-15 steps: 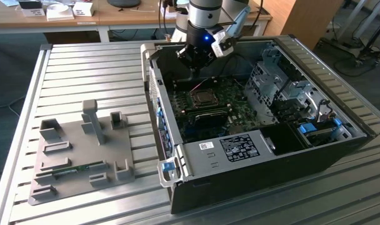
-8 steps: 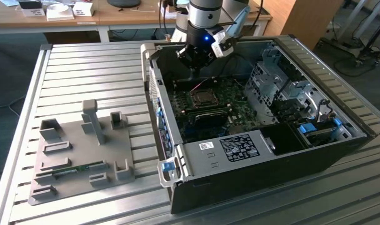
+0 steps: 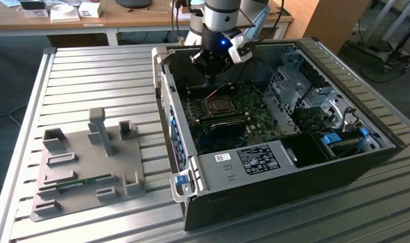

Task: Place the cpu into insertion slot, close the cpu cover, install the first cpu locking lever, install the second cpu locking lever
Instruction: 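Install the first cpu locking lever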

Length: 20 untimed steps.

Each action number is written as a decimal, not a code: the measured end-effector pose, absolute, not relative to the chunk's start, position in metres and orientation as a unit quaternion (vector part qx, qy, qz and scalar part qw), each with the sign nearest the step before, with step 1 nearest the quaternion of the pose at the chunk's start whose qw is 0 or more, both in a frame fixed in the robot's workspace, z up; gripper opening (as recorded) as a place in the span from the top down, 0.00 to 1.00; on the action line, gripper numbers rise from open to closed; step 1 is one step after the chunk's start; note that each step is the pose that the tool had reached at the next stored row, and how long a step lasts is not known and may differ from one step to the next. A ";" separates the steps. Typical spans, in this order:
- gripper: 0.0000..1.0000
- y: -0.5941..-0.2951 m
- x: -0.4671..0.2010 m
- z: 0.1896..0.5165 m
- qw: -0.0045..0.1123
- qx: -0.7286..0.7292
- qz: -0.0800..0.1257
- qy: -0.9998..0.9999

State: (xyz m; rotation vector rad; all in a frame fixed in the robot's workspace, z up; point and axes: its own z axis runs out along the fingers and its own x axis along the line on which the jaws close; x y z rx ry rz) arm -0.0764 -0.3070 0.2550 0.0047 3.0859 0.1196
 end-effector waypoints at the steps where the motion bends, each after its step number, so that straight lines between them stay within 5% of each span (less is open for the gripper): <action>1: 0.89 -0.307 -0.076 0.255 0.027 0.002 0.039 0.999; 20: 0.89 -0.307 -0.072 0.252 0.027 0.002 0.042 0.999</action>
